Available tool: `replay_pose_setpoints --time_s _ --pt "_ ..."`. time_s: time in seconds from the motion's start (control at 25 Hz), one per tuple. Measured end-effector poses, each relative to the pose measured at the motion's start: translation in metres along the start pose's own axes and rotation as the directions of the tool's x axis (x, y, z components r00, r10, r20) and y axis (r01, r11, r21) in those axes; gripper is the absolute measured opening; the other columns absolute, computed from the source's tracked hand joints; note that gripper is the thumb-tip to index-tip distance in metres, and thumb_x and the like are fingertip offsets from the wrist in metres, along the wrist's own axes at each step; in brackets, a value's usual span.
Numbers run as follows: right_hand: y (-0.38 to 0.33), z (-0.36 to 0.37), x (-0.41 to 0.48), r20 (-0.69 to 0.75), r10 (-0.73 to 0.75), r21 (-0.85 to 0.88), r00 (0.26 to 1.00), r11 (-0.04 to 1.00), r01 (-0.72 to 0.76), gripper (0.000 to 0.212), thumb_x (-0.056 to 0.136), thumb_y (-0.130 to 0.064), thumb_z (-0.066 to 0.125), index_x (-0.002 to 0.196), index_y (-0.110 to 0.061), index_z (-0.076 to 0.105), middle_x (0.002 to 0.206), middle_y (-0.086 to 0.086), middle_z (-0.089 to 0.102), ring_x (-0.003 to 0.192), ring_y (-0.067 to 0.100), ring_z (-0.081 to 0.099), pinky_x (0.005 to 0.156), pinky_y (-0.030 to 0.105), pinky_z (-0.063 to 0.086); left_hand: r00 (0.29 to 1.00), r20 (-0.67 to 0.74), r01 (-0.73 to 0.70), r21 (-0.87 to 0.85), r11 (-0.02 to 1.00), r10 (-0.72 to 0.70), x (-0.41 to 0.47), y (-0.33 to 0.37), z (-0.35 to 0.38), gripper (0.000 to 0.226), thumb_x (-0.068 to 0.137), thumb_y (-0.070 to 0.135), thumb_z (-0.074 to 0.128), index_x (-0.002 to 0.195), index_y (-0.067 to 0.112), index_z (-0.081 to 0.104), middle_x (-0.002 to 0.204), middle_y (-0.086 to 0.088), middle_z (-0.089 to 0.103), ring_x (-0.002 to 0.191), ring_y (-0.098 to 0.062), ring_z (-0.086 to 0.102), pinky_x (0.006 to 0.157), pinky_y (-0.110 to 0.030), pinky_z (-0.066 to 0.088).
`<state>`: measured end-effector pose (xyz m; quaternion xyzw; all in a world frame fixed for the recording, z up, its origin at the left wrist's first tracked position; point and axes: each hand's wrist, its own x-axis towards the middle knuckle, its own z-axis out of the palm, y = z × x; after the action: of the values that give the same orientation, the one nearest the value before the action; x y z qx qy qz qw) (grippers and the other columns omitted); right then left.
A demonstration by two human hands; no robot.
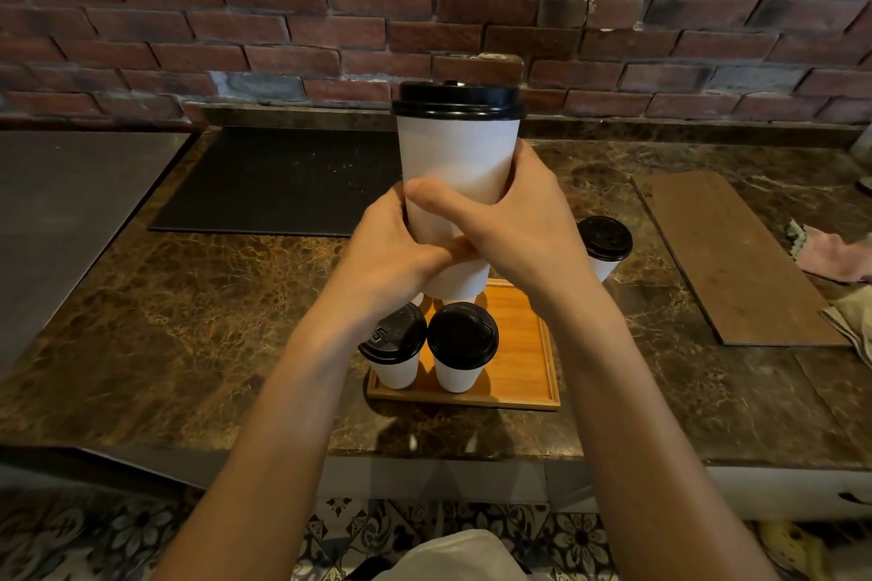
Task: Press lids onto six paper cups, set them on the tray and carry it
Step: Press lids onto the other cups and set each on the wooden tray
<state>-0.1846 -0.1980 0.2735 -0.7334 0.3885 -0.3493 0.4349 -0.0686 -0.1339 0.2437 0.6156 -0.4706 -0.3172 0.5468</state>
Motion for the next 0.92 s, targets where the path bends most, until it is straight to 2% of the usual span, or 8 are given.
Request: replay_pose_setpoints --time_s 0.08,0.2,0.36,0.44,0.6,0.76,0.92 --pt "0.0 0.0 0.0 -0.01 -0.003 -0.011 1.0 1.0 0.003 0.075 0.069 -0.055 0.08 0.128 -0.022 0.047 0.117 -0.005 0.058 0.108 0.015 0.058 0.088 0.039 0.056 1.0 -0.004 0.006 0.014 1.0 -0.006 0.0 0.0 0.0 0.049 0.064 0.022 0.077 0.104 0.035 0.052 0.097 0.012 0.062 0.084 0.004 0.063 0.059 -0.004 0.047" --pt "0.0 -0.005 0.002 0.006 -0.005 0.04 1.0 0.999 0.005 0.07 0.069 -0.052 0.082 0.124 -0.025 0.05 0.114 -0.007 0.06 0.105 0.011 0.059 0.085 0.036 0.058 1.0 -0.003 0.006 0.027 1.0 -0.006 -0.001 0.002 -0.001 0.051 0.056 0.035 0.078 0.098 0.043 0.049 0.097 0.015 0.061 0.087 -0.001 0.062 0.057 -0.004 0.047" --pt "0.0 -0.012 0.002 0.065 -0.014 0.154 0.998 0.988 0.004 0.068 0.069 -0.047 0.084 0.126 -0.025 0.053 0.113 -0.009 0.062 0.103 0.008 0.062 0.083 0.033 0.059 0.999 0.045 -0.012 0.015 1.0 0.011 0.0 0.008 -0.005 0.053 0.056 0.043 0.083 0.098 0.045 0.05 0.09 0.025 0.064 0.087 0.012 0.059 0.058 -0.002 0.046" --pt "0.001 -0.014 0.003 0.089 -0.024 0.181 0.996 0.983 0.007 0.07 0.068 -0.045 0.084 0.127 -0.025 0.053 0.115 -0.008 0.063 0.105 0.009 0.062 0.082 0.031 0.059 0.997 0.071 -0.016 -0.002 1.0 0.016 0.0 0.01 -0.006 0.055 0.054 0.049 0.08 0.101 0.042 0.051 0.09 0.031 0.063 0.088 0.012 0.059 0.059 -0.003 0.046" --pt "0.001 -0.017 0.004 0.148 -0.029 0.263 0.989 0.965 -0.011 0.063 0.067 -0.041 0.083 0.122 -0.025 0.058 0.108 -0.01 0.067 0.097 0.003 0.066 0.074 0.02 0.057 0.987 0.156 -0.014 -0.052 0.999 0.022 -0.002 0.009 -0.008 0.056 0.062 0.042 0.083 0.11 0.035 0.056 0.097 0.021 0.066 0.093 0.003 0.062 0.066 -0.008 0.049" --pt "0.003 -0.021 0.003 0.231 -0.032 0.334 0.972 0.941 -0.049 0.056 0.068 -0.038 0.079 0.12 -0.024 0.061 0.103 -0.01 0.071 0.097 0.005 0.069 0.074 0.019 0.055 0.959 0.281 0.007 -0.14 0.99 0.033 -0.004 0.009 -0.015 0.05 0.066 0.034 0.078 0.113 0.03 0.059 0.103 0.009 0.069 0.1 -0.008 0.065 0.074 -0.015 0.052" --pt "0.002 -0.022 0.002 0.278 -0.051 0.309 0.959 0.95 -0.039 0.056 0.07 -0.037 0.078 0.121 -0.024 0.06 0.105 -0.009 0.07 0.098 0.005 0.068 0.075 0.019 0.054 0.962 0.27 -0.007 -0.146 0.989 0.046 -0.004 0.006 -0.015 0.048 0.066 0.031 0.079 0.11 0.033 0.06 0.104 0.008 0.069 0.101 -0.01 0.065 0.075 -0.017 0.052"
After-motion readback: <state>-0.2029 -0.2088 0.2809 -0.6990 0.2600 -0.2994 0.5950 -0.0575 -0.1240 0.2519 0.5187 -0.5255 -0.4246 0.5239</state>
